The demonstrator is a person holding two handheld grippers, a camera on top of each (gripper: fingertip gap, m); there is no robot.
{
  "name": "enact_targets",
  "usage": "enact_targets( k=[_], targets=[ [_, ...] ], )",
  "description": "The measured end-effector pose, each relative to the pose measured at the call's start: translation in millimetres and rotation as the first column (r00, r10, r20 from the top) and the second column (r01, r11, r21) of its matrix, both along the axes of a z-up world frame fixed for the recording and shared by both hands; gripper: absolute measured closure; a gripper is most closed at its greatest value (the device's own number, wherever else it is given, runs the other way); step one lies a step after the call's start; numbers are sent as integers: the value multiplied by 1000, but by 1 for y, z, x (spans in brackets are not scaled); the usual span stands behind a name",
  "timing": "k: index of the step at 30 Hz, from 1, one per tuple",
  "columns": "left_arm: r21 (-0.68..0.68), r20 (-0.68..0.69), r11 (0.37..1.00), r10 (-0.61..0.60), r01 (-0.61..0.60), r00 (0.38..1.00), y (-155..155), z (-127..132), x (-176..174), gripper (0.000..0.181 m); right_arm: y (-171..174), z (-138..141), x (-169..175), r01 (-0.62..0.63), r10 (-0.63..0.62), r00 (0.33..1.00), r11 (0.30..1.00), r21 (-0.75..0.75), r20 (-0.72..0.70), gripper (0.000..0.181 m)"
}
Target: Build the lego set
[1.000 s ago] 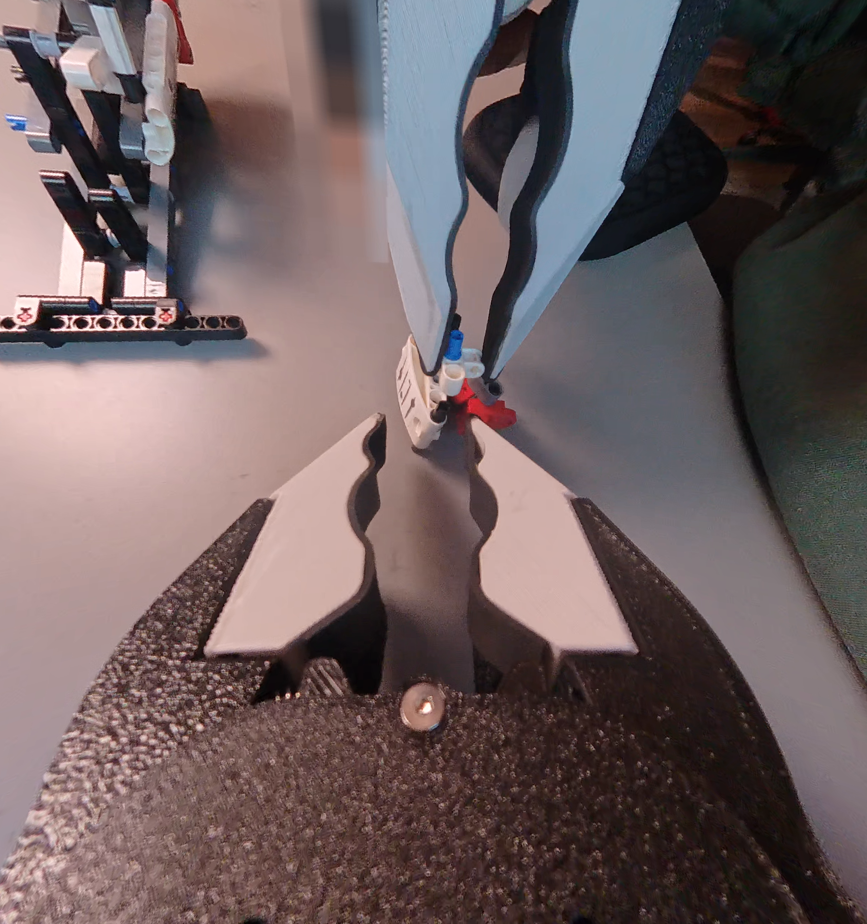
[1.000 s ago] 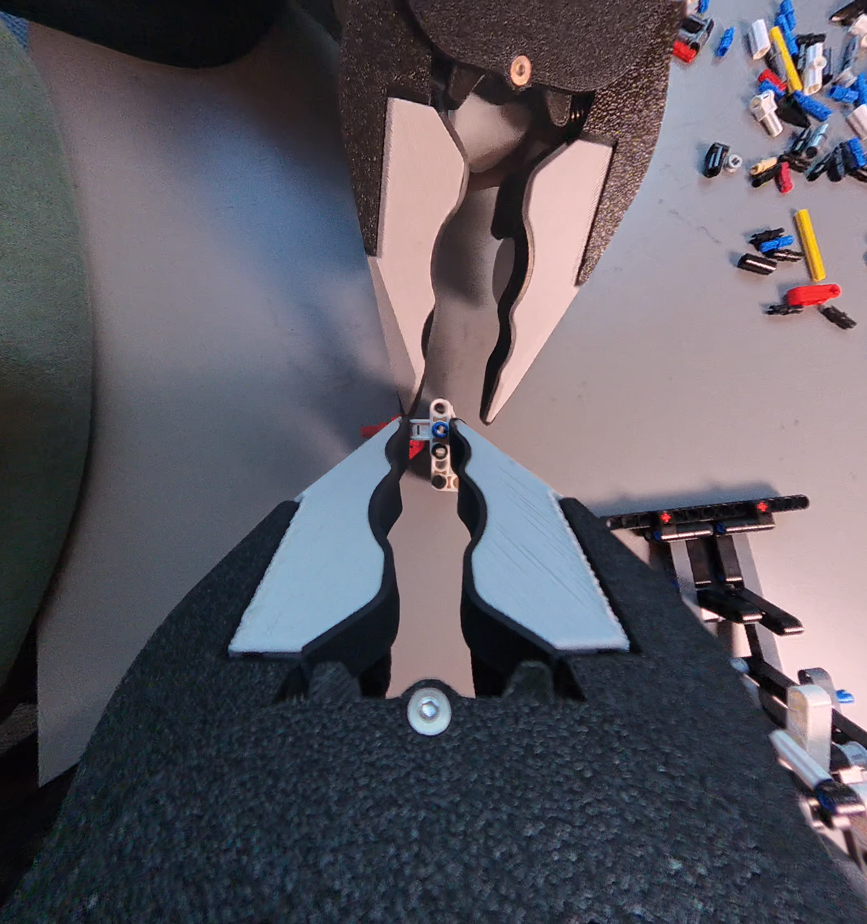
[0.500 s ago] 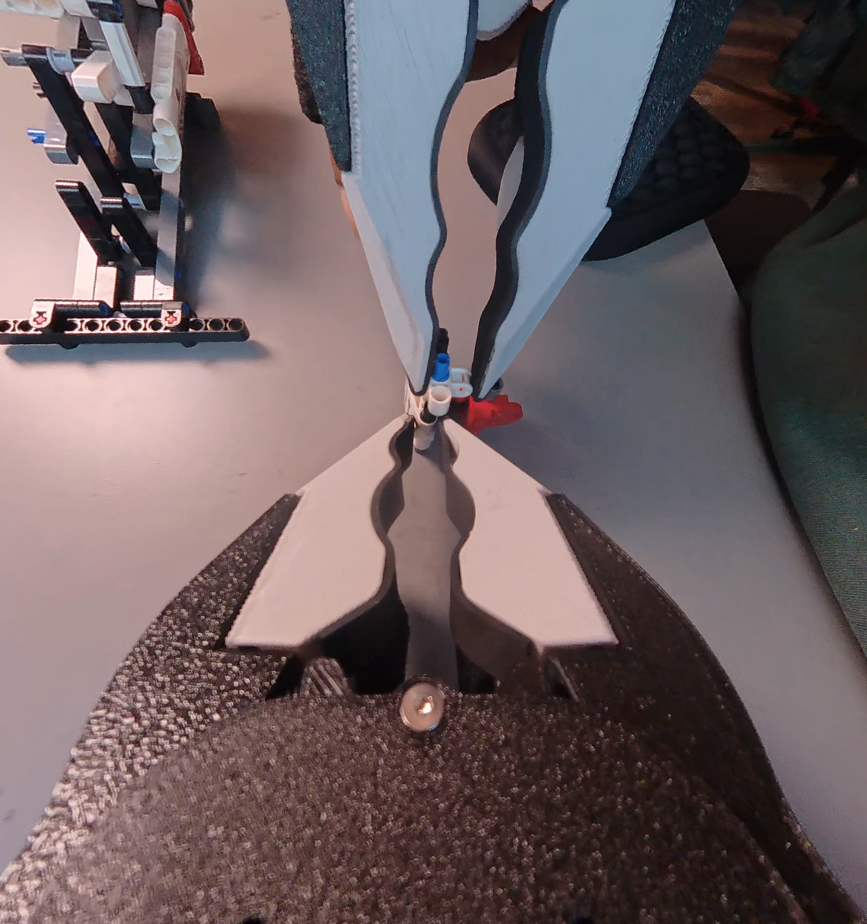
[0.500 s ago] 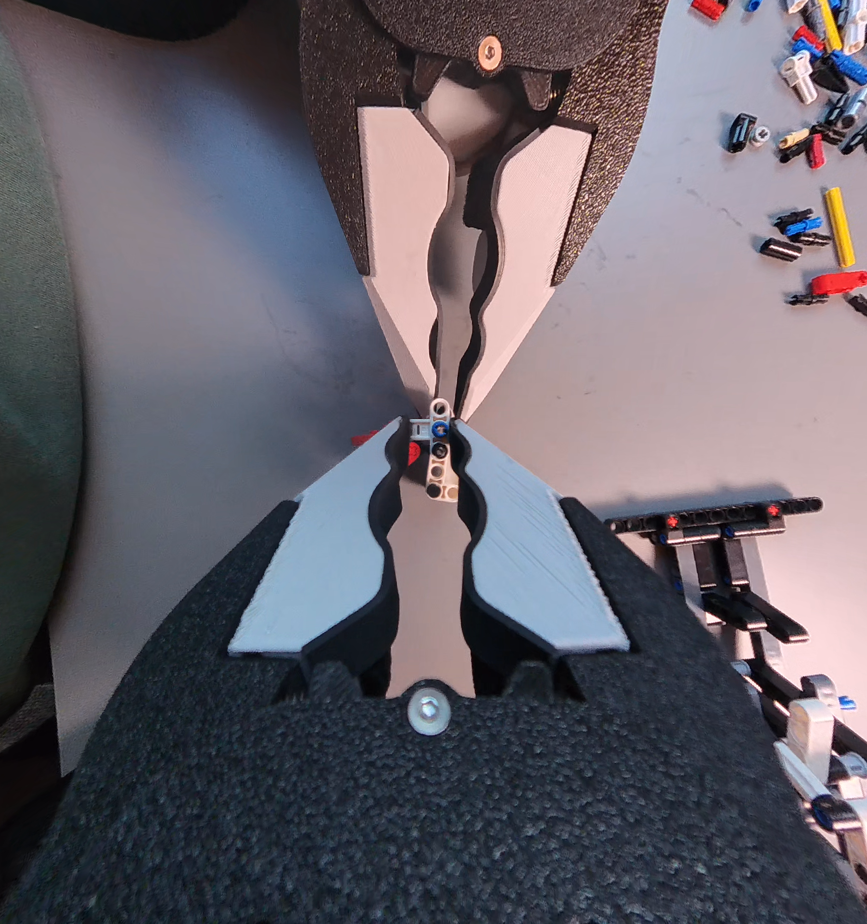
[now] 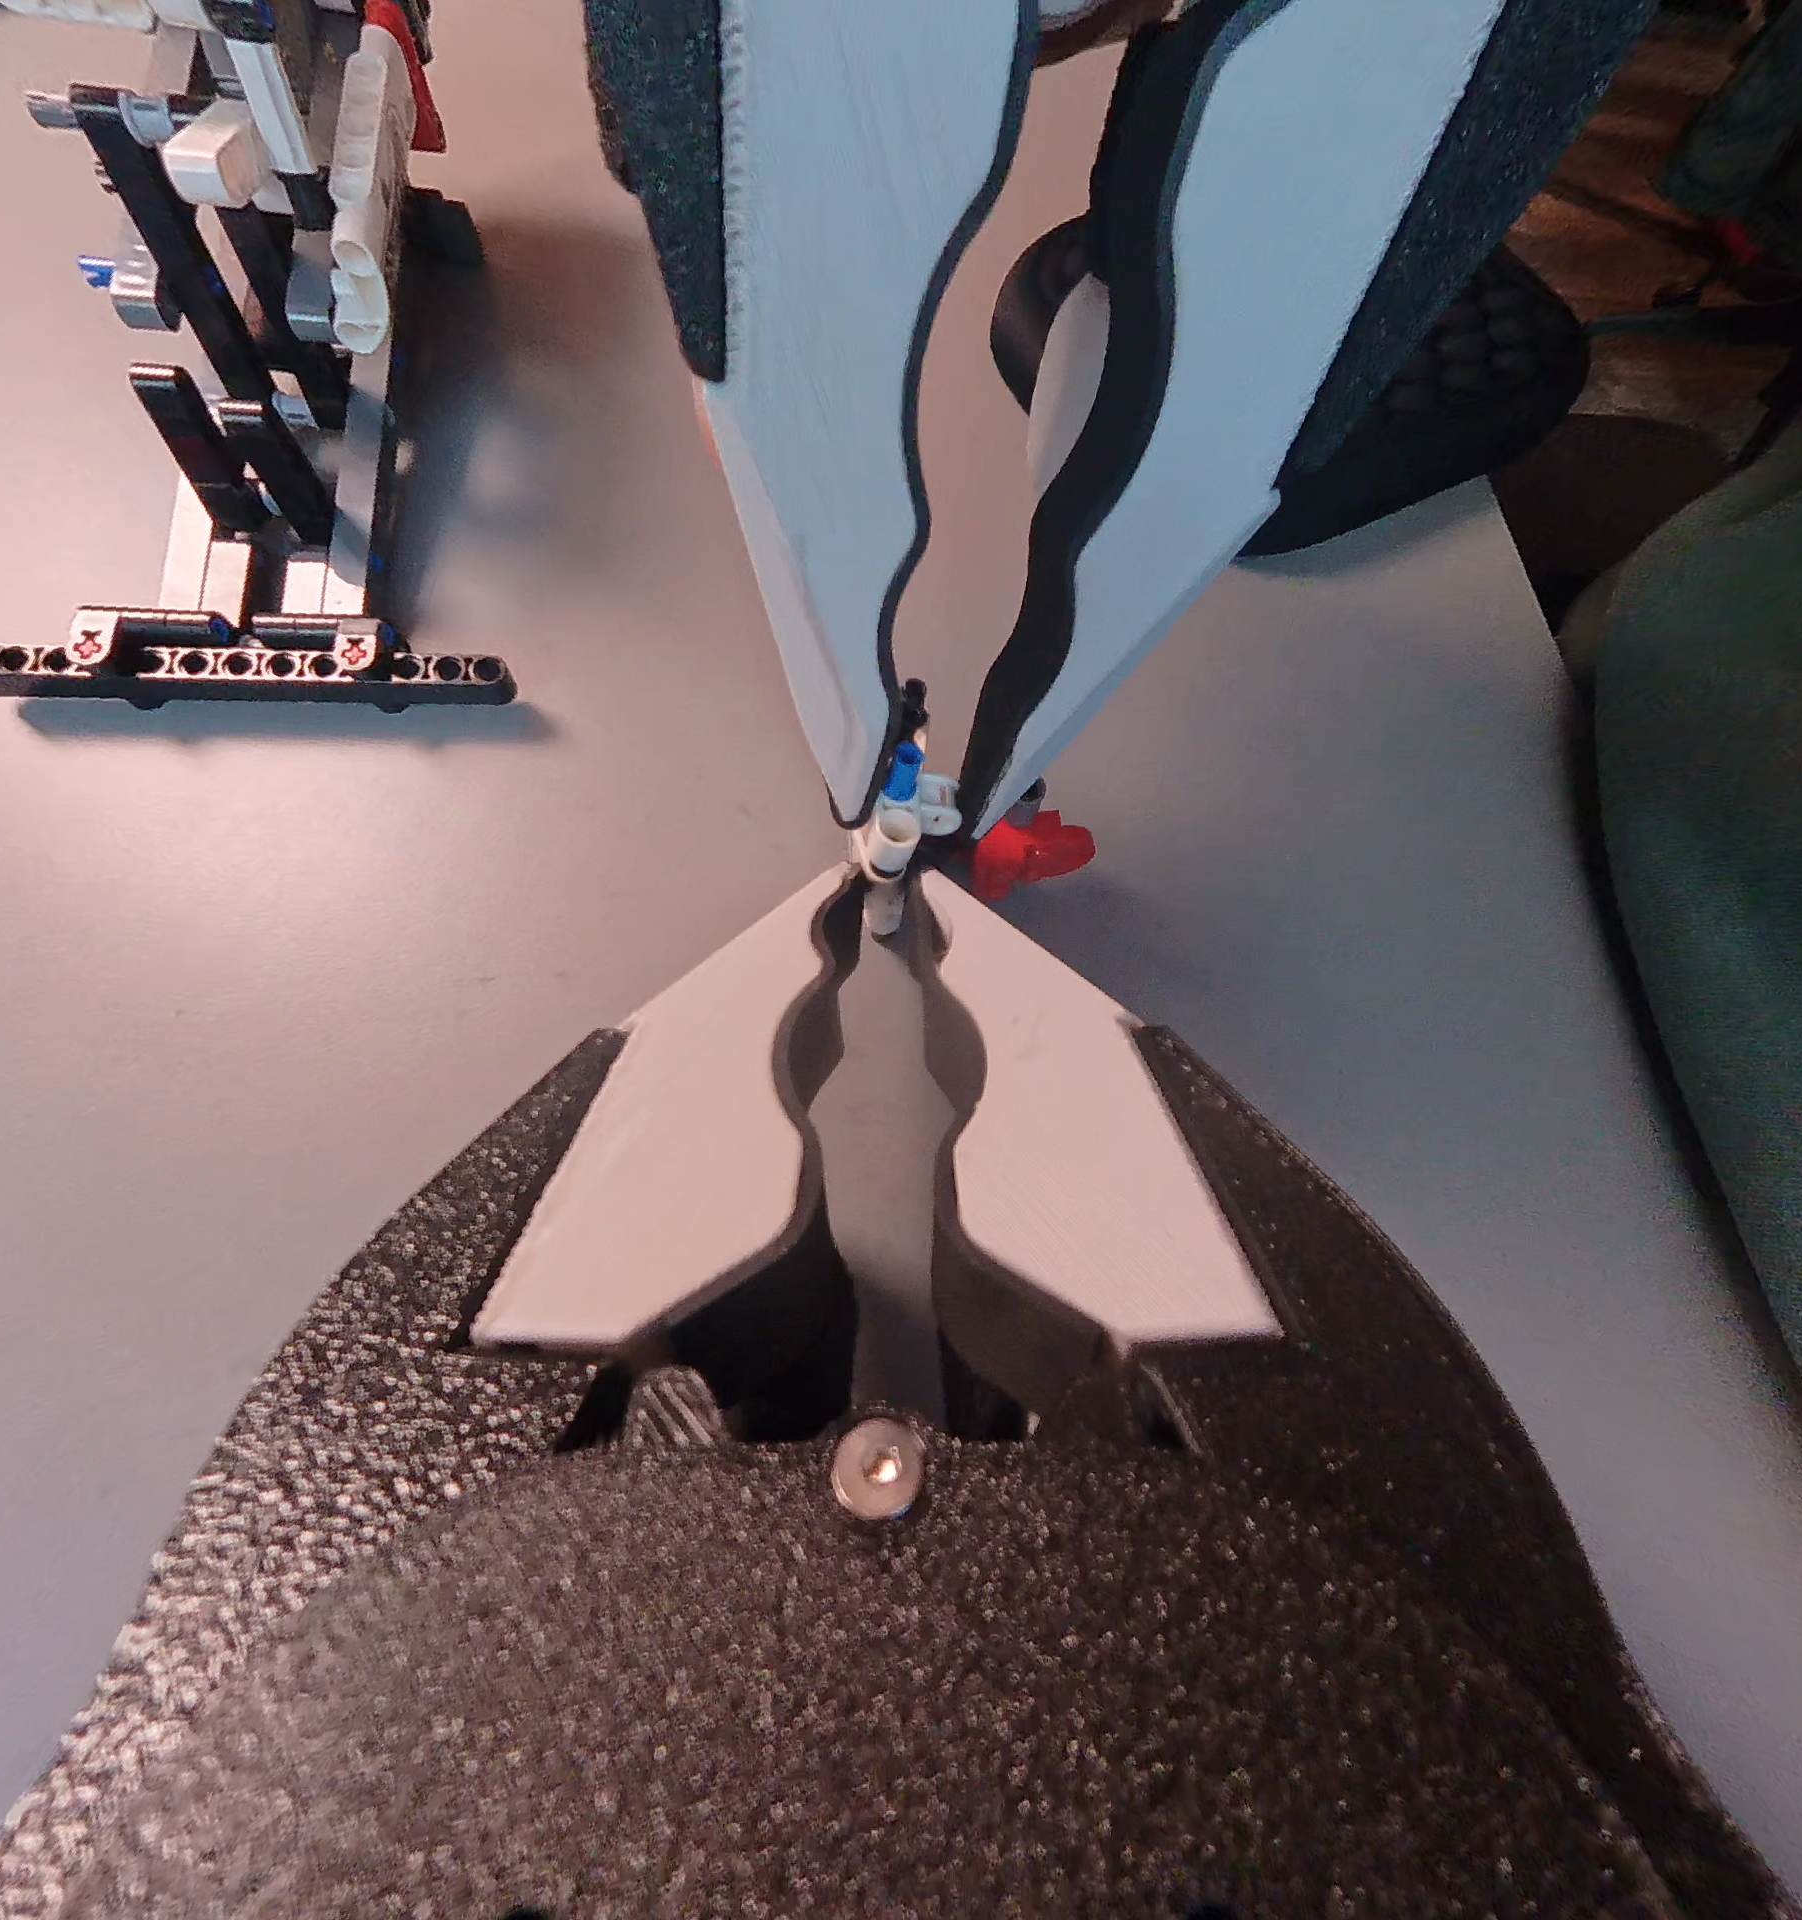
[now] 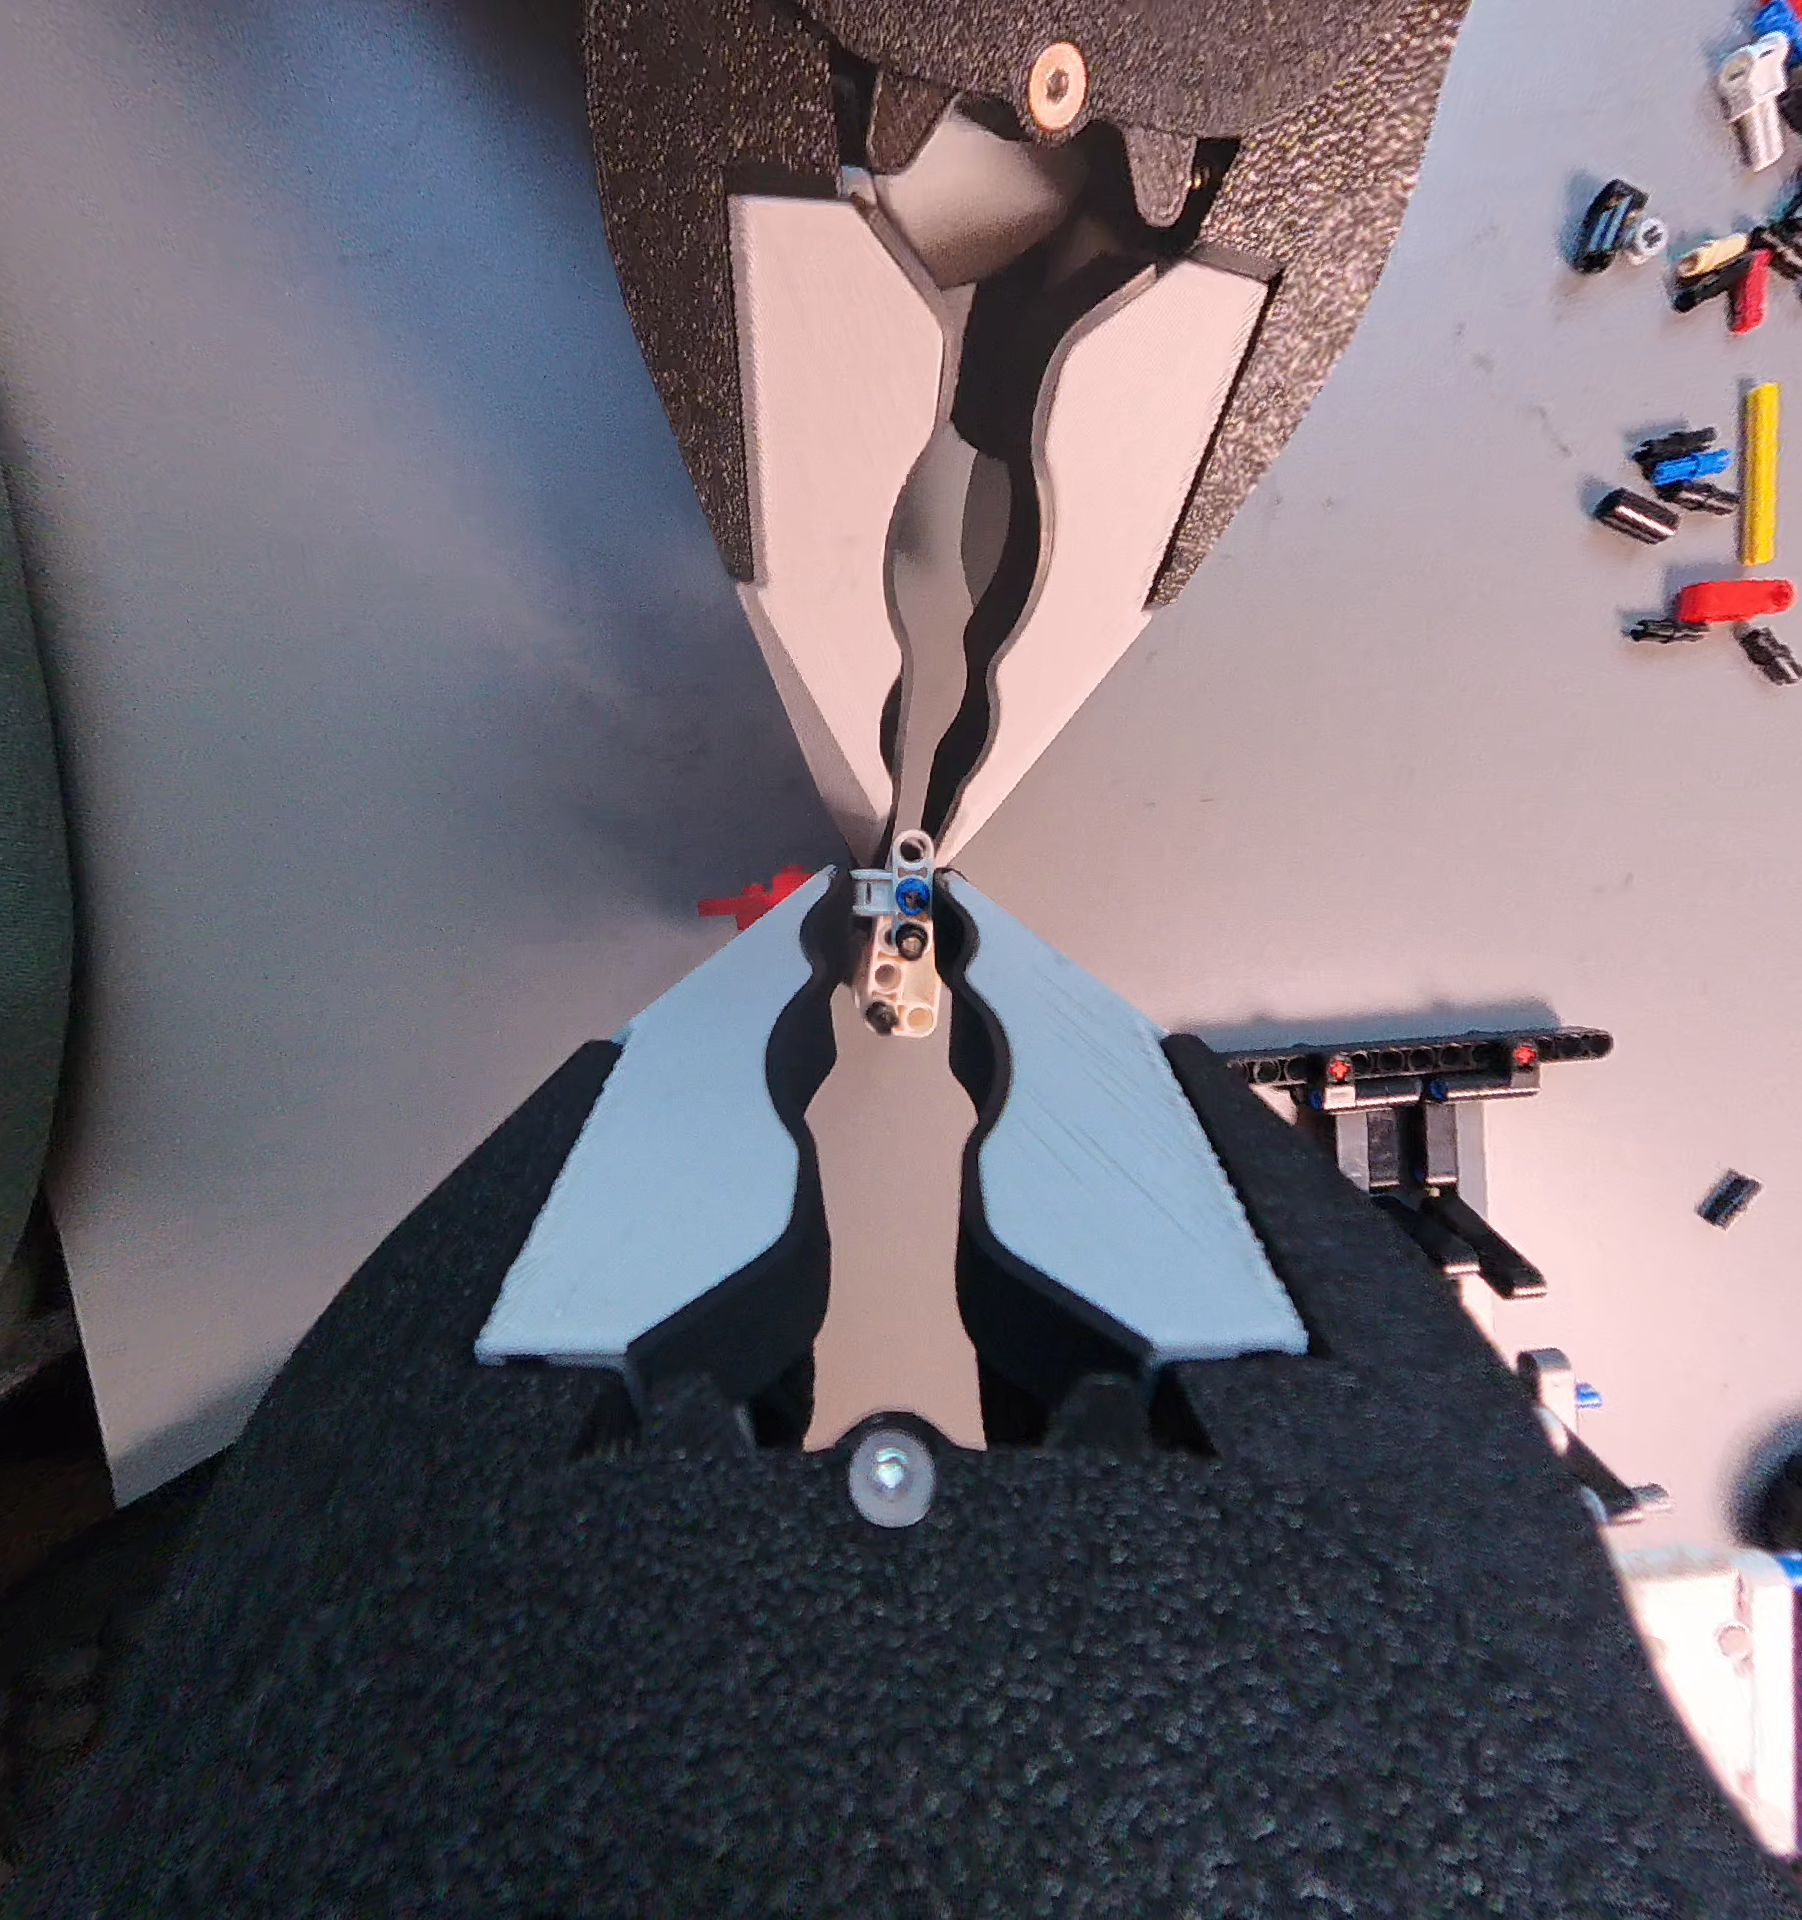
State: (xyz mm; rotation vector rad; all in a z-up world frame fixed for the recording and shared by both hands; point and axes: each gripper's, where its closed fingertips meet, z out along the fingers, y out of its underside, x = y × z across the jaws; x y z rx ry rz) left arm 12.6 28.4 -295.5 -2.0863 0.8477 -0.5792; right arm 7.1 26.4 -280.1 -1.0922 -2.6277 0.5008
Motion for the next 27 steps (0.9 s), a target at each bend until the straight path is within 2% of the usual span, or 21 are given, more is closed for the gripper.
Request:
enact_targets(
  k=[12,27],
  targets=[
    [13,-12,1000,12,-12,1000,-1,0,3,174,1,-1,4,-68,51,979,994,81,199,167],
    [-7,10,1000,-3,3,1000,-5,0,4,174,-1,-1,7,-36,20,975,997,70,223,167]
  ],
)
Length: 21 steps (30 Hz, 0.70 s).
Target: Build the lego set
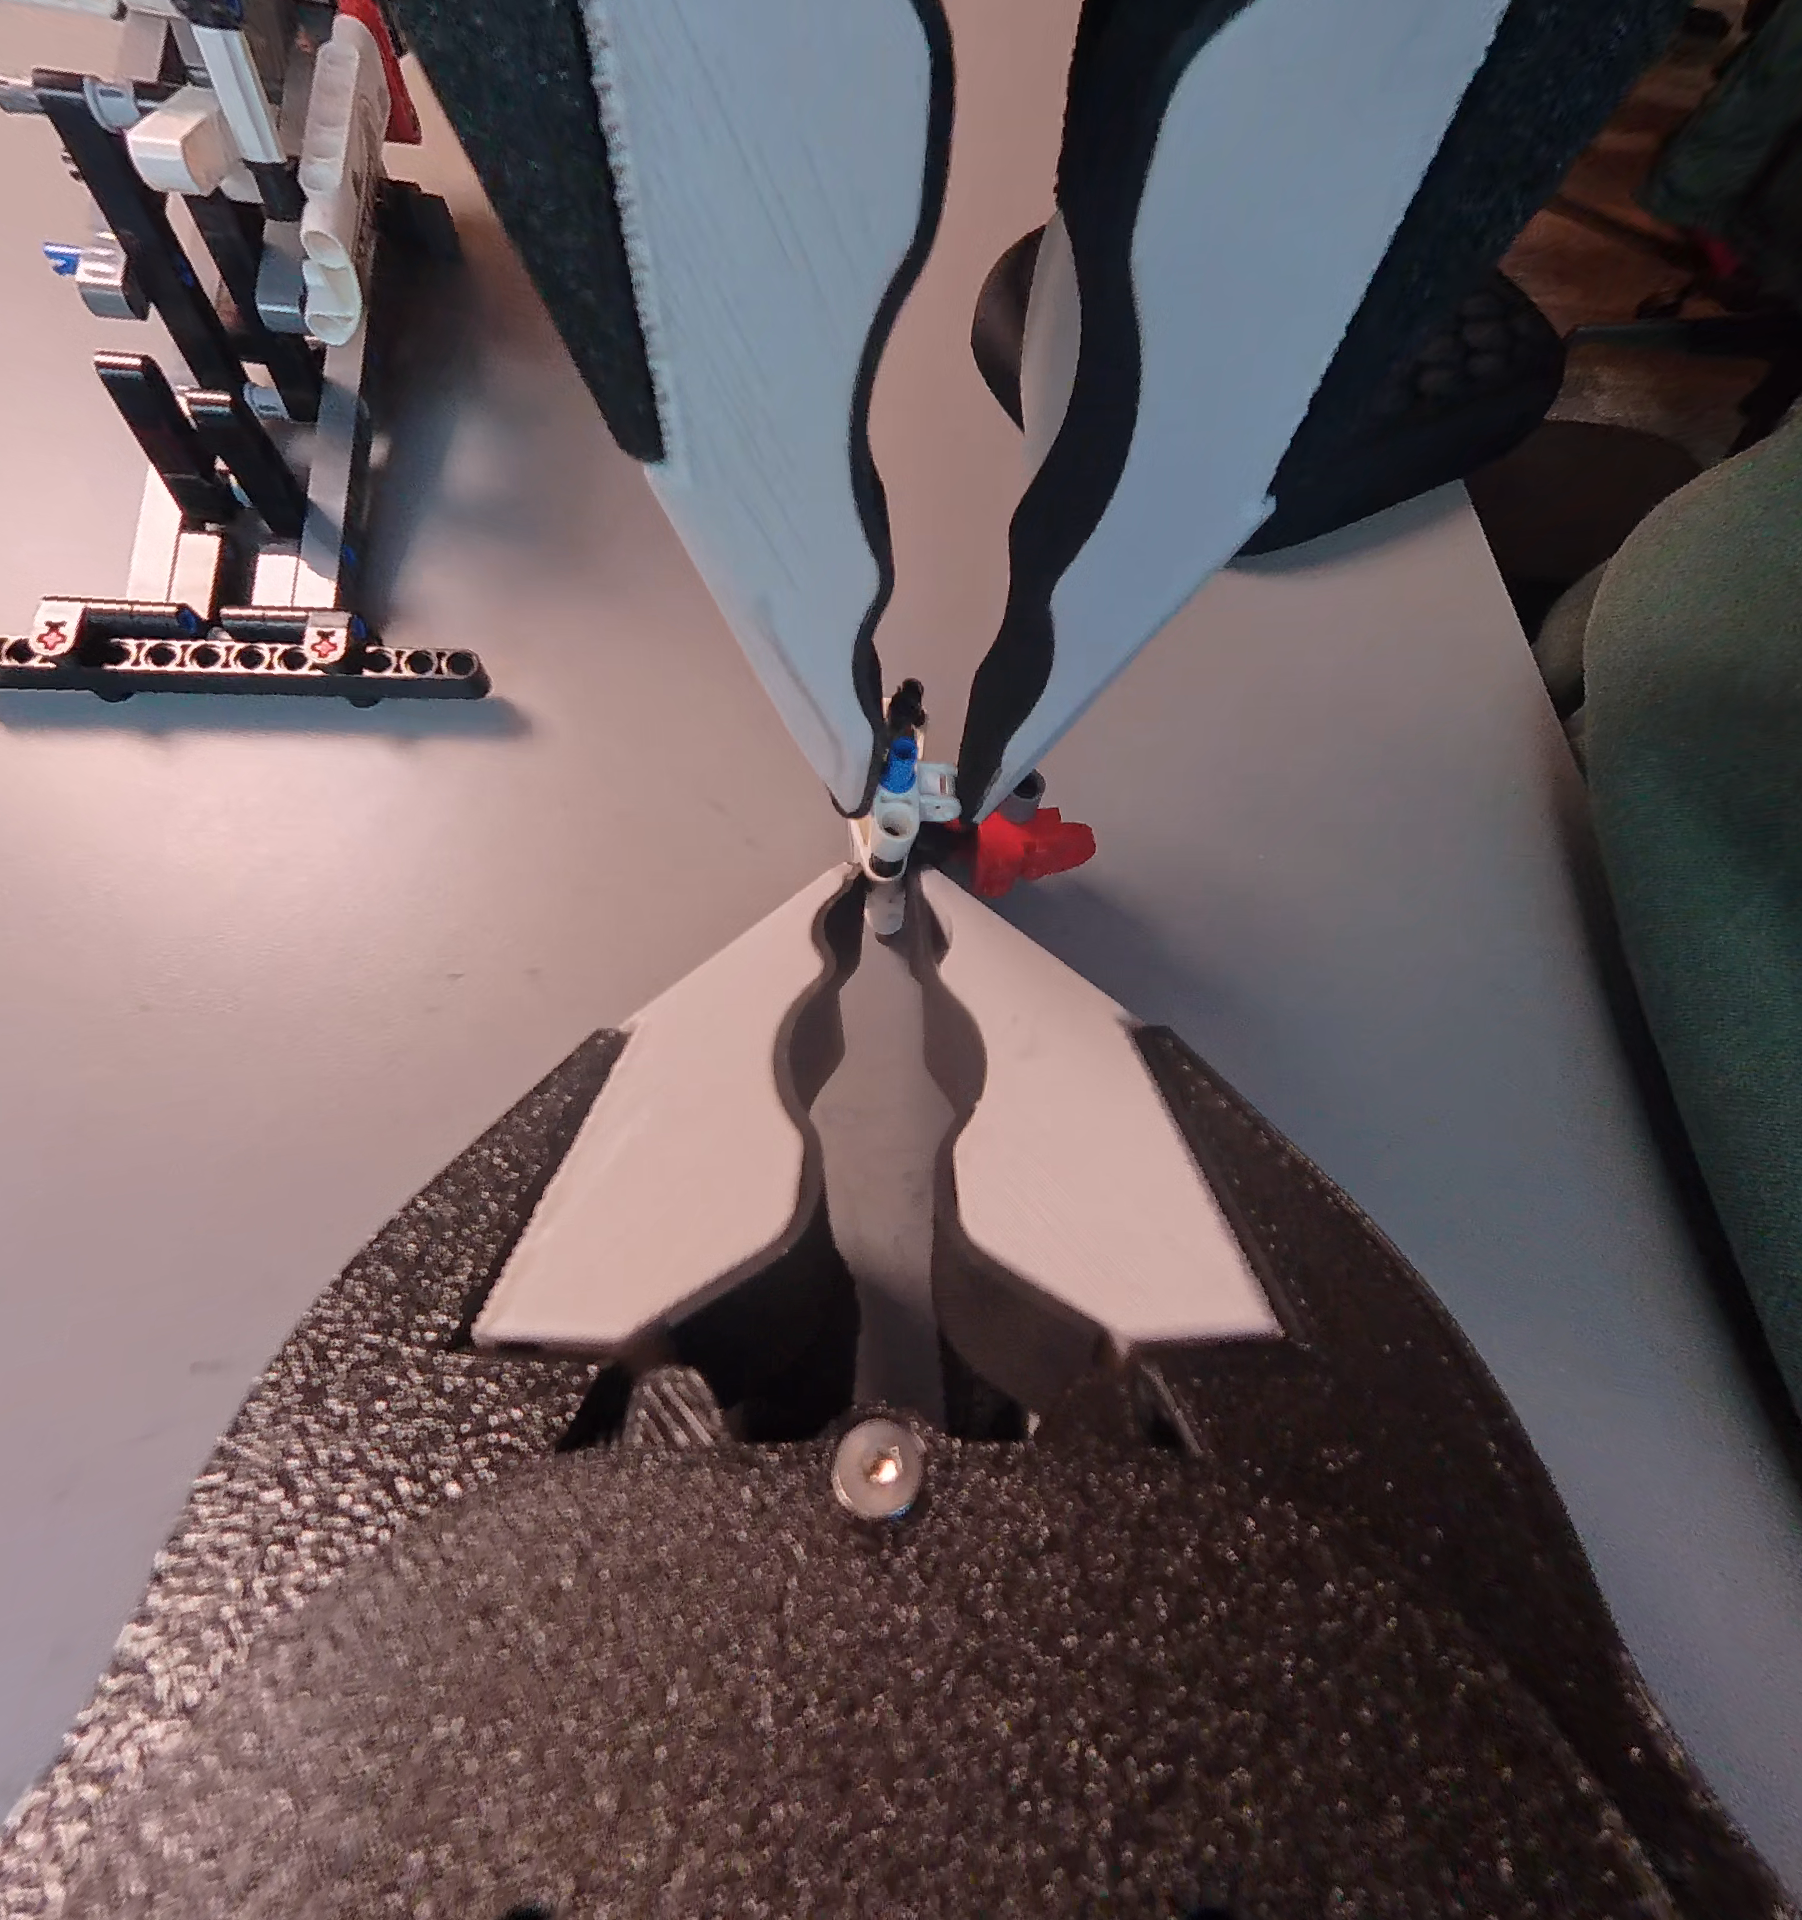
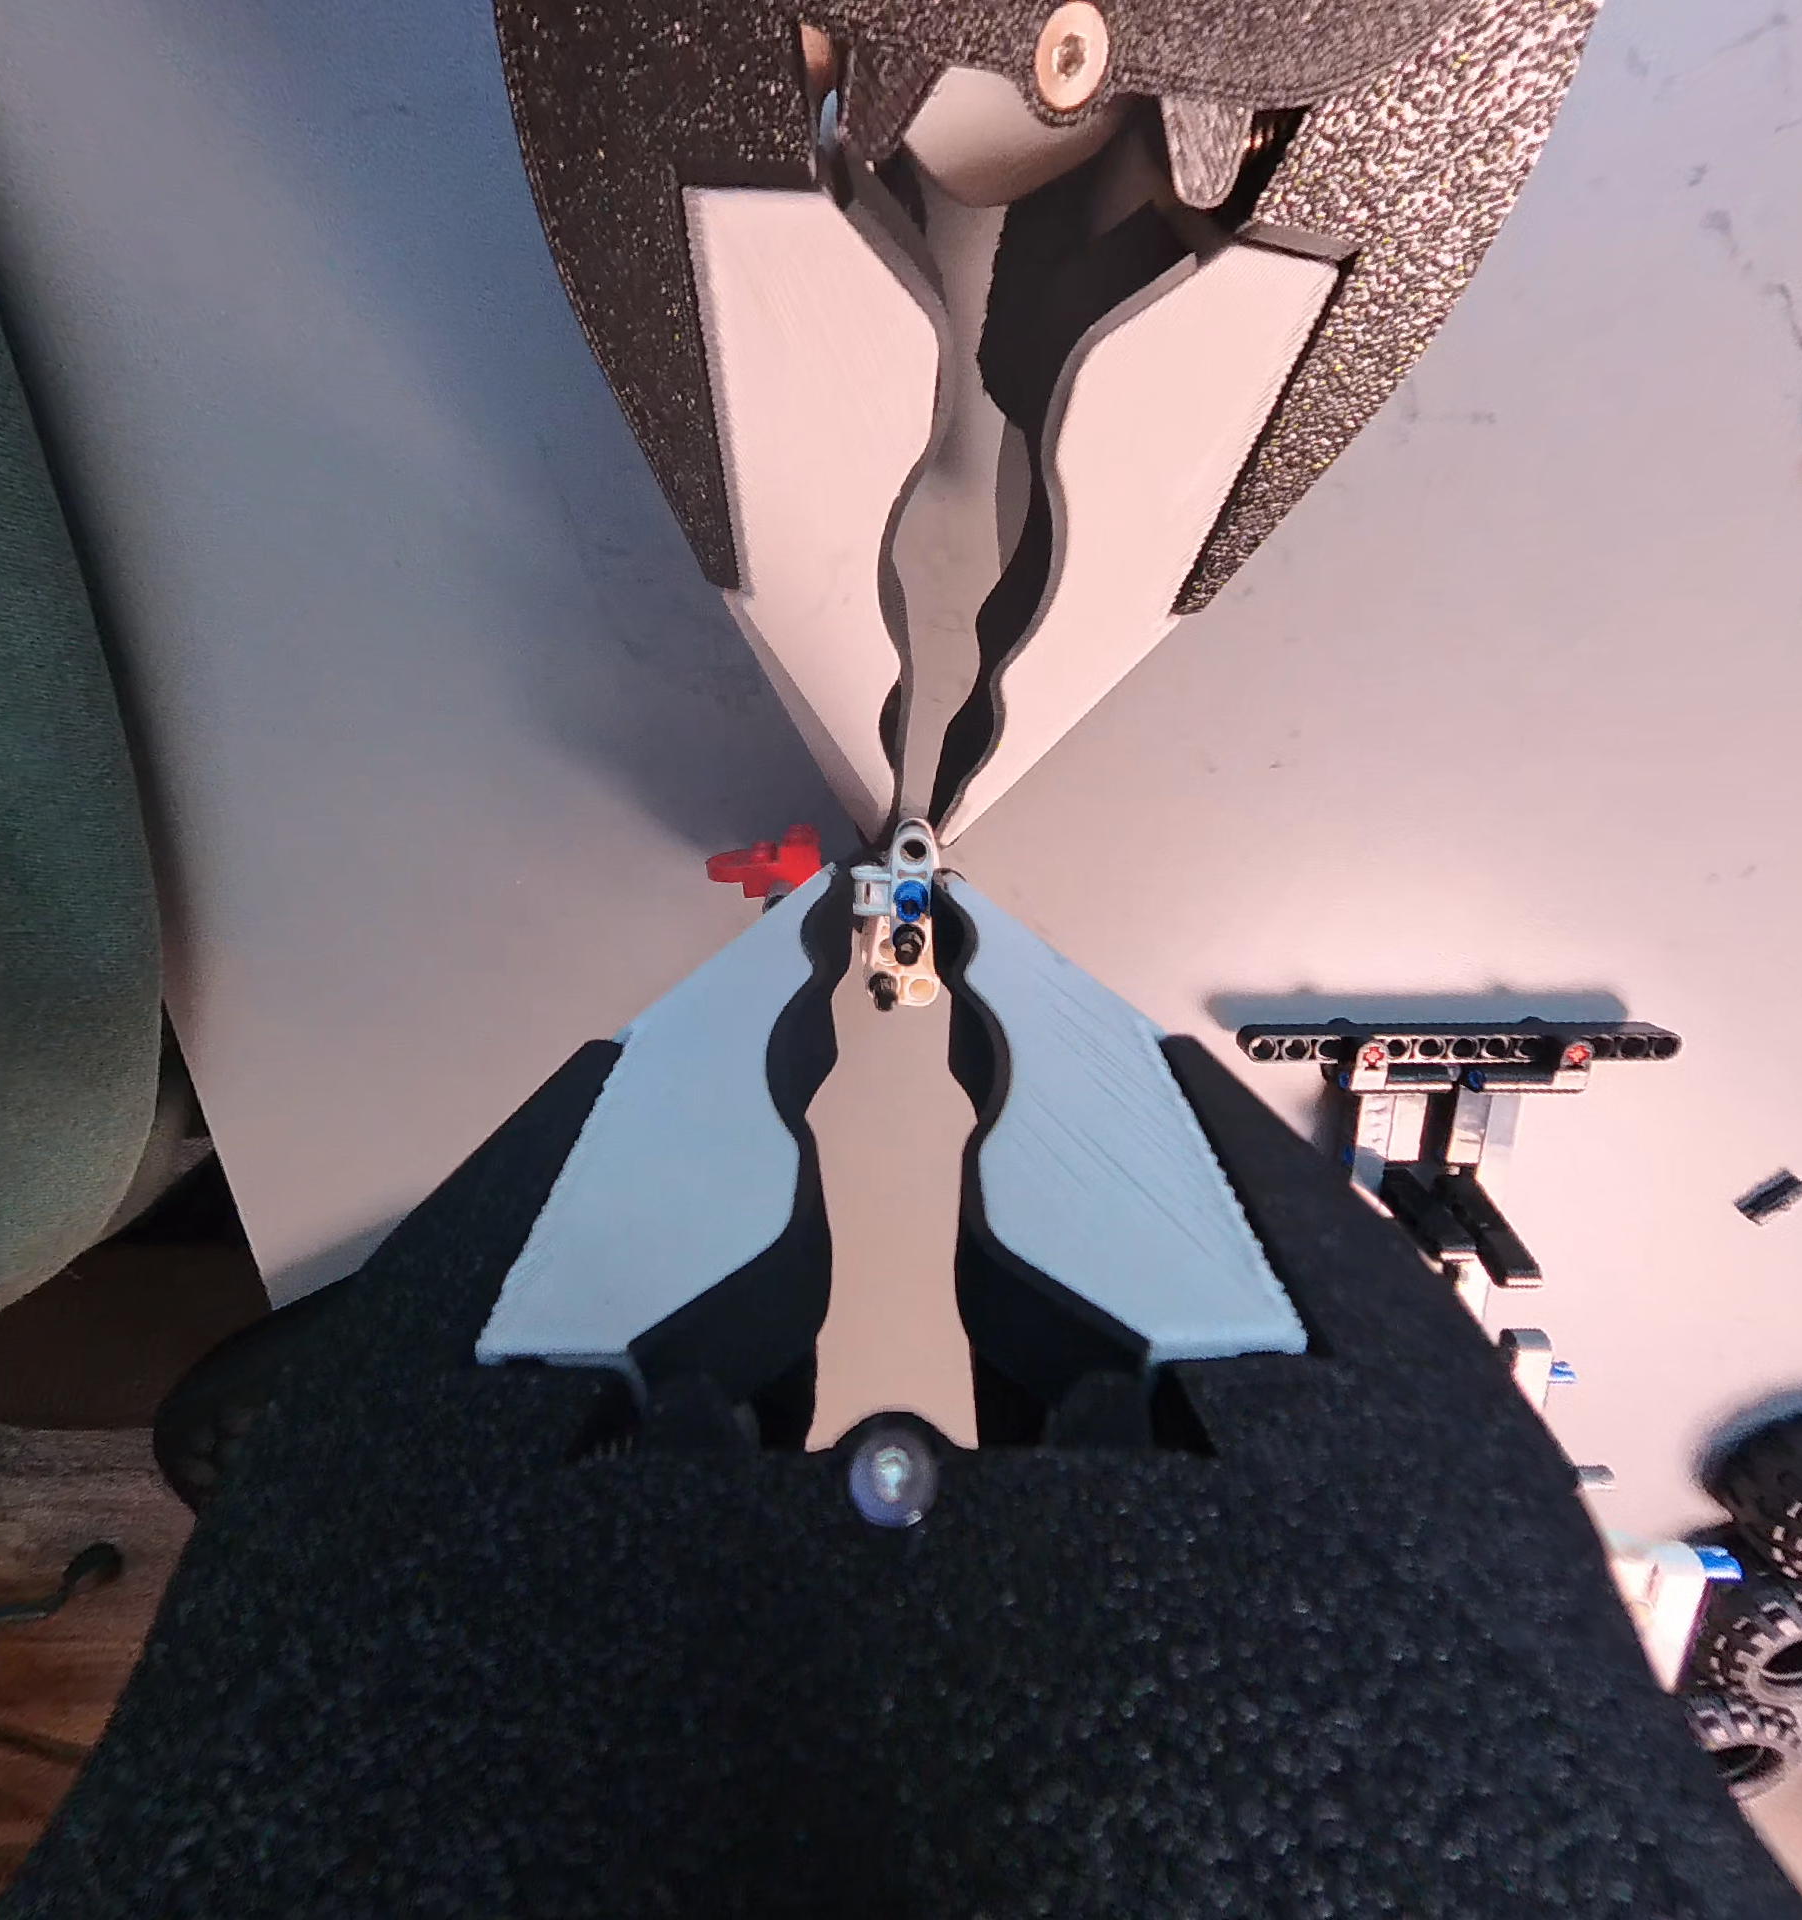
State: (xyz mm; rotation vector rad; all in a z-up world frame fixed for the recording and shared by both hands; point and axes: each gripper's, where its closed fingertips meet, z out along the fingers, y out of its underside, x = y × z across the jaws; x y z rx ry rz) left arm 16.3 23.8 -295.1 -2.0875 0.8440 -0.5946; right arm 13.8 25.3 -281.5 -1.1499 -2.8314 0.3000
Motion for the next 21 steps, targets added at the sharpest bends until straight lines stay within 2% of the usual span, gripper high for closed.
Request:
enact_targets(
  k=[17,21],
  targets=[
    [12,-12,997,75,-75,997,2,0,0,175,0,-2,2,124,-119,991,989,-86,65,168],
    [31,-31,997,71,-70,997,2,1,0,175,0,-2,2,102,-100,993,994,-31,65,168]
  ],
)
